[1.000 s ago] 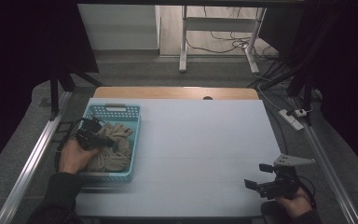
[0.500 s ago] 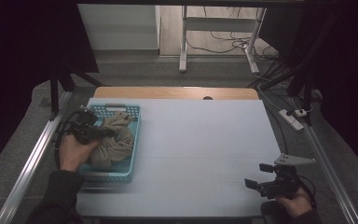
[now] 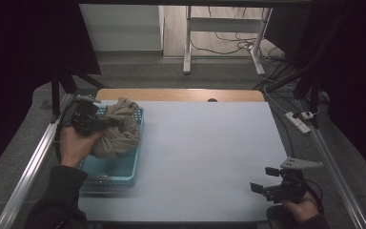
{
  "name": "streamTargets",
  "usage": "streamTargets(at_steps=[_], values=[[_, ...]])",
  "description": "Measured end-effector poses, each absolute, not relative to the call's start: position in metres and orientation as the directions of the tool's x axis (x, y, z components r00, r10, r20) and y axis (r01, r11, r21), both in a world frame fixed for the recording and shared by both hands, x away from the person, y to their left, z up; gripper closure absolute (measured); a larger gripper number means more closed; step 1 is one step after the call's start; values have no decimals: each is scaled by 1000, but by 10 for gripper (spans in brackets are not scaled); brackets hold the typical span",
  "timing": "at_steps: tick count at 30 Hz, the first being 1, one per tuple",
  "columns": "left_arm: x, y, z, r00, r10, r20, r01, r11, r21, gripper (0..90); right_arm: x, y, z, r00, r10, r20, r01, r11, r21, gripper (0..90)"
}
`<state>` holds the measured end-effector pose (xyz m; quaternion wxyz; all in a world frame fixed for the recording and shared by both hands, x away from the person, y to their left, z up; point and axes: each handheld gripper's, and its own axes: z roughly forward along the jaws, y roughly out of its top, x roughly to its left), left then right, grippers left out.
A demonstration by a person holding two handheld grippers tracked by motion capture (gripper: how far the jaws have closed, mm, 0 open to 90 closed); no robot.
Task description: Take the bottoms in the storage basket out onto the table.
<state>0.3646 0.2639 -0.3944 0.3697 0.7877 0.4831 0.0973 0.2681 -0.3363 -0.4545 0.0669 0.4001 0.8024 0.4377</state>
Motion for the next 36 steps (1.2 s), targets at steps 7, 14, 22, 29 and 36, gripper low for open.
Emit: streamTargets(at_steps=[7, 14, 22, 29, 36], values=[[360, 254, -381, 548, 814, -193, 651, -270, 709, 692, 268, -336, -454, -672, 700, 242, 585, 300, 754, 17], [360, 240, -370, 581, 792, -190, 619, -277, 735, 692, 268, -336, -454, -673, 699, 241, 585, 304, 752, 17], [360, 224, -362, 613, 768, -185, 593, -292, 751, 691, 268, -335, -454, -682, 694, 231, 576, 315, 755, 17], [363, 209, -358, 639, 748, -180, 568, -301, 766, 691, 267, -334, -454, -686, 691, 225, 571, 321, 756, 17], [365, 192, -355, 668, 723, -175, 545, -315, 777, 691, 267, -334, -454, -691, 688, 221, 569, 328, 754, 17]])
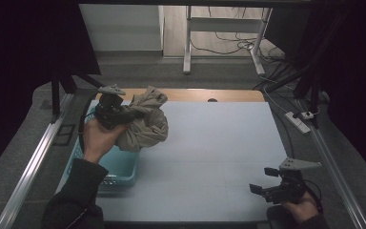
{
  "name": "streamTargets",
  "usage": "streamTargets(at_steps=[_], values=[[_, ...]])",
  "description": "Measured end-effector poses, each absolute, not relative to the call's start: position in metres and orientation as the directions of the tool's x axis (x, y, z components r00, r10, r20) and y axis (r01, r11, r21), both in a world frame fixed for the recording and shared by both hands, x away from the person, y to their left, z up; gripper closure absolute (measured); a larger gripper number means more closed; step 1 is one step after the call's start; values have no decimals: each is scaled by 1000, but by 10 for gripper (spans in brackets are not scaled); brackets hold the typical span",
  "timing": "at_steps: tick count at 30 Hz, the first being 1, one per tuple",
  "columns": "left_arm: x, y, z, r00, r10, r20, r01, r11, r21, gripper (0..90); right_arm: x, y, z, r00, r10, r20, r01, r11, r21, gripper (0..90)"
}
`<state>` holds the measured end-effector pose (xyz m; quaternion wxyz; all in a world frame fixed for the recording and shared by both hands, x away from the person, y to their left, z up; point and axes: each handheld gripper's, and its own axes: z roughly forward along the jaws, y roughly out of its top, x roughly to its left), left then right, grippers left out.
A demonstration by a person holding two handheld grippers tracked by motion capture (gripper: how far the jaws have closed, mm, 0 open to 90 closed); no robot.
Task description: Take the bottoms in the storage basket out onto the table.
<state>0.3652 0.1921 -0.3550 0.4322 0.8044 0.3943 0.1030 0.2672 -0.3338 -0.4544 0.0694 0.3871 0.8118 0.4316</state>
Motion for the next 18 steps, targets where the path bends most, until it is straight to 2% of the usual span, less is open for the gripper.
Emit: streamTargets(at_steps=[18], values=[[377, 146, -359, 730, 668, -144, 499, -377, 780, 690, 267, -331, -455, -705, 678, 207, 559, 352, 751, 18]])
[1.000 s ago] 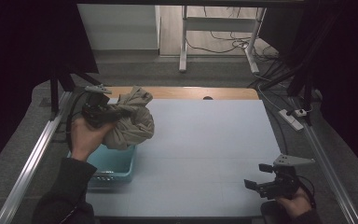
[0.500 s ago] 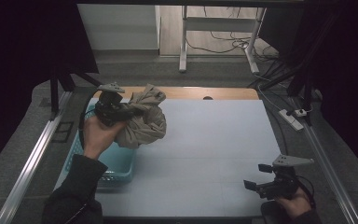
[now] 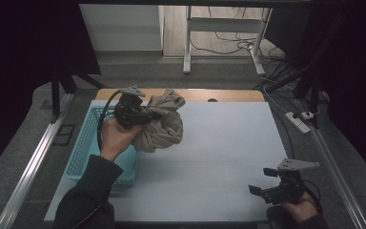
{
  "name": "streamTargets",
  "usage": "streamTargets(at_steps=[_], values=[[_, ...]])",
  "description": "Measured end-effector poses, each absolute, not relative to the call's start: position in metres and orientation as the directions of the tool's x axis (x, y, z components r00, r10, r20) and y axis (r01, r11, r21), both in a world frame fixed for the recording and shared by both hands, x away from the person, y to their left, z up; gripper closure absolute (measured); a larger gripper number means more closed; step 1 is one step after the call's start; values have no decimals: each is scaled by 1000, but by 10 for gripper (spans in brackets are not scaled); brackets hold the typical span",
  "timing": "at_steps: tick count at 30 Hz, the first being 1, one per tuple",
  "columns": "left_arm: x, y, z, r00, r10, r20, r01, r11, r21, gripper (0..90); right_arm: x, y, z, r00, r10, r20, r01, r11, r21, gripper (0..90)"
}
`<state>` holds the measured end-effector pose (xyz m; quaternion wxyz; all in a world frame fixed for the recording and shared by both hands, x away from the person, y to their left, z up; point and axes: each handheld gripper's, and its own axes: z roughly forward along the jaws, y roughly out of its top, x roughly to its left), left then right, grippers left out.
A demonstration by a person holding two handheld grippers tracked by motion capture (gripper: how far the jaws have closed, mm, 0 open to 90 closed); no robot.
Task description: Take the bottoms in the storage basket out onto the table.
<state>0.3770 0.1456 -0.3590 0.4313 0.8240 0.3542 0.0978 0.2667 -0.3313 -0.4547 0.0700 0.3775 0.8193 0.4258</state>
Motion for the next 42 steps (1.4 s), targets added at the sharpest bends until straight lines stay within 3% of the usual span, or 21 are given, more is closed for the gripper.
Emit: streamTargets(at_steps=[42], values=[[403, 44, -403, 798, 586, -141, 473, -463, 749, 686, 265, -331, -454, -711, 675, 197, 550, 361, 753, 31]])
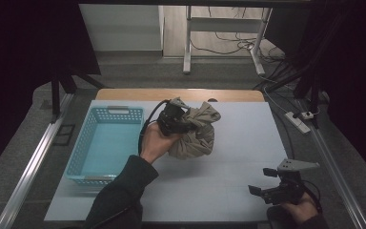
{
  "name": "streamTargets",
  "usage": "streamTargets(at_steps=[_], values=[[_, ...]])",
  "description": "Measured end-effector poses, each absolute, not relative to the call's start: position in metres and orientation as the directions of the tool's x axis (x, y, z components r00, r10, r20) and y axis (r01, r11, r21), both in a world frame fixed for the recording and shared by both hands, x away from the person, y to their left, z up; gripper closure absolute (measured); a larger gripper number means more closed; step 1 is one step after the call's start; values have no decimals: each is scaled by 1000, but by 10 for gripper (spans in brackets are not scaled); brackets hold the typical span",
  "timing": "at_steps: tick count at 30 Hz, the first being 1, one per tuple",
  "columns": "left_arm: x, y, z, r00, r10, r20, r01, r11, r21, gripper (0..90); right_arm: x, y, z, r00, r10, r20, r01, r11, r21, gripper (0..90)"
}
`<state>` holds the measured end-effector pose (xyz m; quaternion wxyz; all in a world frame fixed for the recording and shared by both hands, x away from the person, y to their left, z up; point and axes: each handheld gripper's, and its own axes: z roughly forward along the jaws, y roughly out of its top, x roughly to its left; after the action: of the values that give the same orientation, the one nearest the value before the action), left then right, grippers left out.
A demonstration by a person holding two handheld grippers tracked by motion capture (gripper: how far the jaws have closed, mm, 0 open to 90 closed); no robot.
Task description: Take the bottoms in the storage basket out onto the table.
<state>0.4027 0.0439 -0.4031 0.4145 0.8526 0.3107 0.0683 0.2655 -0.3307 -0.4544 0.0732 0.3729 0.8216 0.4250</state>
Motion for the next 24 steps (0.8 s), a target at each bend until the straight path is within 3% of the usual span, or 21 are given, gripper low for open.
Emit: streamTargets(at_steps=[10, 24], values=[[402, 19, -421, 816, 571, -94, 447, -519, 728, 685, 265, -330, -455, -713, 674, 192, 548, 365, 753, 33], [406, 9, -462, 799, 584, -141, 507, -530, 680, 682, 265, -330, -455, -714, 674, 188, 546, 369, 752, 35]])
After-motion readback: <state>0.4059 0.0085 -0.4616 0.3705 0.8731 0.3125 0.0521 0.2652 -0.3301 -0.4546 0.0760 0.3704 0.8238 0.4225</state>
